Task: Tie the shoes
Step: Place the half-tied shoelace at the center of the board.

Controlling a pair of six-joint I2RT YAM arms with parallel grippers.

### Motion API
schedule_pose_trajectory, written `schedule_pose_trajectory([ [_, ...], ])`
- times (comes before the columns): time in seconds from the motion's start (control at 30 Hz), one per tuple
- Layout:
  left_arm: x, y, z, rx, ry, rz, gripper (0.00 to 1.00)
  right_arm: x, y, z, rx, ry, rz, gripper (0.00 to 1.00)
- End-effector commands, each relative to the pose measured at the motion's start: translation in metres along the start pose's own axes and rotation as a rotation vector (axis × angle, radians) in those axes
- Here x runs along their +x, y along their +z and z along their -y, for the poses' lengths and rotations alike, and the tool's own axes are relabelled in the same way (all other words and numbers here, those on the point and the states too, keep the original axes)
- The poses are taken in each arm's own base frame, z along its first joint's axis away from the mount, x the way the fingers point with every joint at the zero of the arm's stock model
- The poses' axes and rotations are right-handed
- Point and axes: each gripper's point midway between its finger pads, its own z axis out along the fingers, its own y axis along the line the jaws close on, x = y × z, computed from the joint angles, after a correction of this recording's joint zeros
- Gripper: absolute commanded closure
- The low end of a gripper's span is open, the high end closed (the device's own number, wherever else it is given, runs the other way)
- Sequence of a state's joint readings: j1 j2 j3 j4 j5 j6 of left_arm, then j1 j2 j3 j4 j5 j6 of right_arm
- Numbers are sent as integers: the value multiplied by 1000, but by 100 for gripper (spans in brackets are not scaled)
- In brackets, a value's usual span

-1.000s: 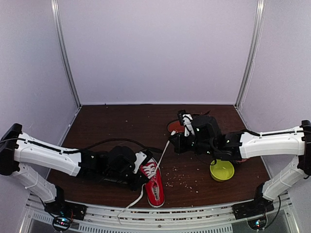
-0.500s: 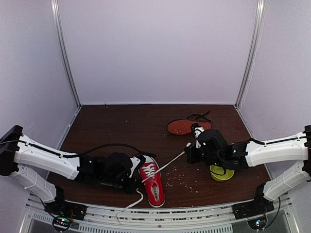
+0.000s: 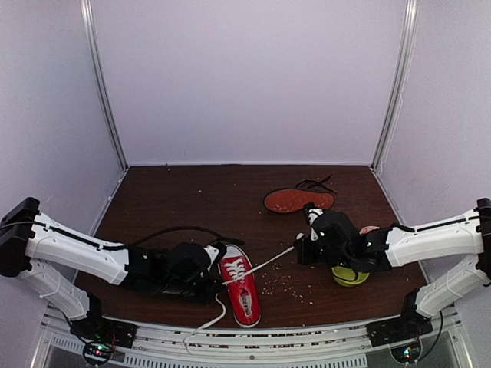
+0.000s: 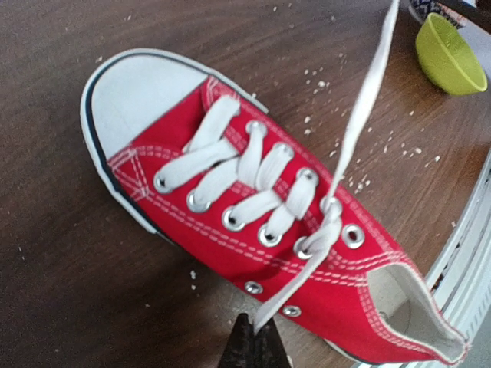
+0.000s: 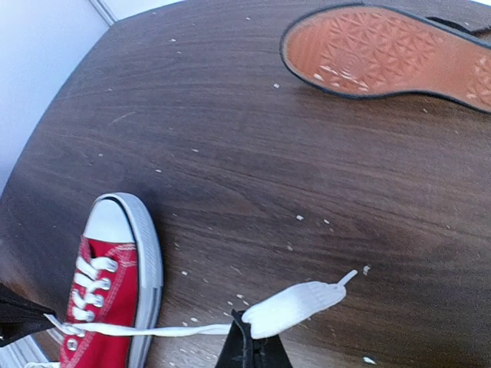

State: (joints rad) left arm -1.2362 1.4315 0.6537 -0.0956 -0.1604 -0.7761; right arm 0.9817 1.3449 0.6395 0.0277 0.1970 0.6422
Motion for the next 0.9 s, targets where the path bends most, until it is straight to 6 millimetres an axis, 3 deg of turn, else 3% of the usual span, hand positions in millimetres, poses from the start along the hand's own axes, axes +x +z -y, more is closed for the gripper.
schedule_pose_trajectory([
  [0.0,-50,-18,19,73,10,188,100,-45,-3,-51,-159,-28,58,100],
  [0.2,-72,-27,33,142,13,258,100,-73,-7,-121,-330,-43,65,100],
  [0.33,-72,-27,38,177,6,271,100,-61,3,-170,-478,-56,-13,100],
  [0.43,-69,-25,37,181,-1,263,100,-36,14,-187,-529,-67,-101,100],
  [0.5,-69,-26,38,189,-6,264,100,-29,18,-183,-530,-41,-111,82],
  [0.53,-69,-27,38,193,-9,268,100,-30,19,-176,-514,-29,-101,68],
  [0.6,-69,-28,37,194,-19,275,100,-32,18,-159,-478,-9,-79,53],
  [0.73,-71,-28,34,185,-59,271,100,-35,10,-121,-435,19,-37,38],
  [0.87,-73,-26,33,192,-103,250,100,-19,-4,-104,-436,-50,-16,32],
])
